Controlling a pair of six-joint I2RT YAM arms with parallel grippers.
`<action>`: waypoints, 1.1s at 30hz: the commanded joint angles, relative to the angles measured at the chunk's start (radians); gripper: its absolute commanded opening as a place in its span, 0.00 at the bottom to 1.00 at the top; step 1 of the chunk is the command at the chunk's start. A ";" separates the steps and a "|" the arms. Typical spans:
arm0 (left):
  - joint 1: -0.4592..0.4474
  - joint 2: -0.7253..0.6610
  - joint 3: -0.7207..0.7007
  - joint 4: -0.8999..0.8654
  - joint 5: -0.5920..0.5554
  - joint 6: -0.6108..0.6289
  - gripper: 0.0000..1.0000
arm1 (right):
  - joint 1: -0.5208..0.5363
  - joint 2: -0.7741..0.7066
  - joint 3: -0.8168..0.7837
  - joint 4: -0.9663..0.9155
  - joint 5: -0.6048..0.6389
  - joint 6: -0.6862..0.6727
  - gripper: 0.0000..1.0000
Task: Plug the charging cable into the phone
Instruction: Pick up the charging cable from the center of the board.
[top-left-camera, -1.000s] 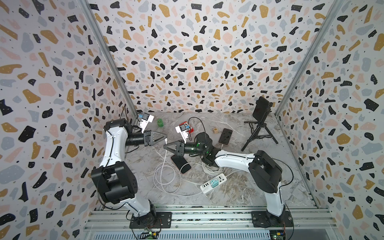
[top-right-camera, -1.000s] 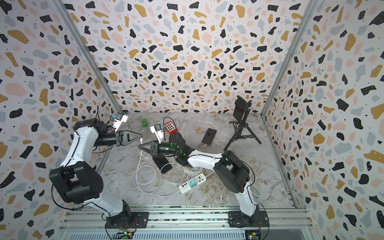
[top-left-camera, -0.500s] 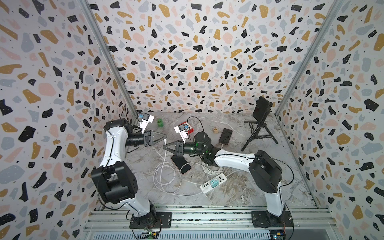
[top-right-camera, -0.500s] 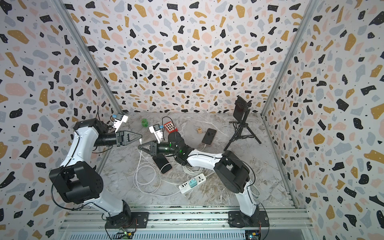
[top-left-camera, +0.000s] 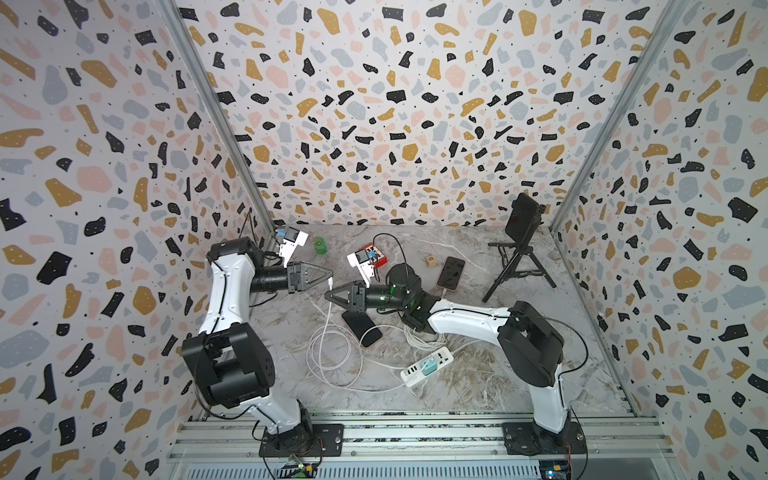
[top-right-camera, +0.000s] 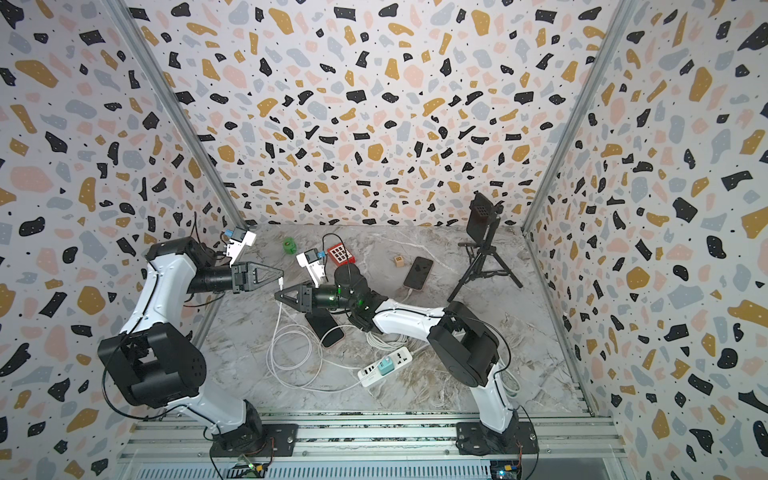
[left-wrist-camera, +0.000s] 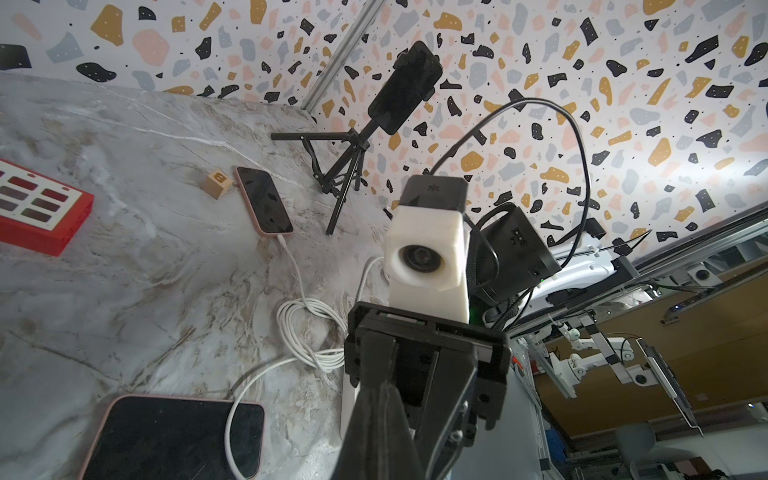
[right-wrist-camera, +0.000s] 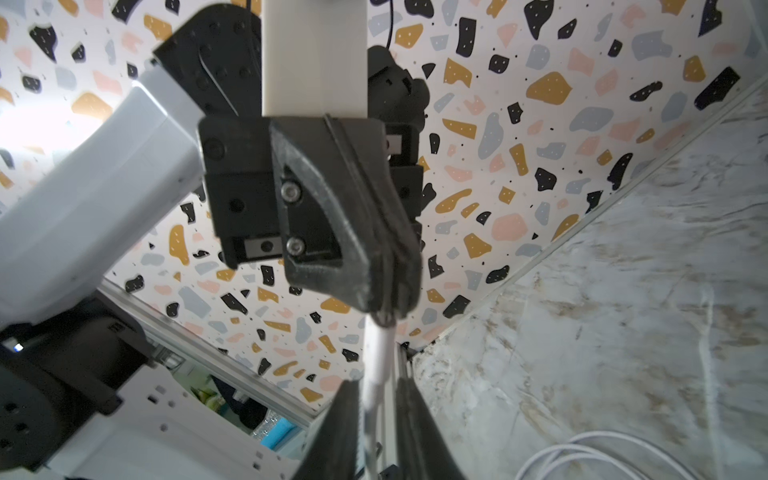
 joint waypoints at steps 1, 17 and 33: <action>0.000 -0.010 0.000 -0.188 0.016 0.000 0.00 | -0.007 -0.051 -0.007 0.078 0.017 0.010 0.30; 0.000 -0.014 -0.008 -0.188 0.045 -0.008 0.00 | -0.010 -0.015 -0.010 0.210 0.030 0.106 0.05; 0.000 0.030 0.063 -0.188 -0.004 -0.063 0.78 | -0.011 -0.115 0.007 -0.289 0.112 -0.161 0.00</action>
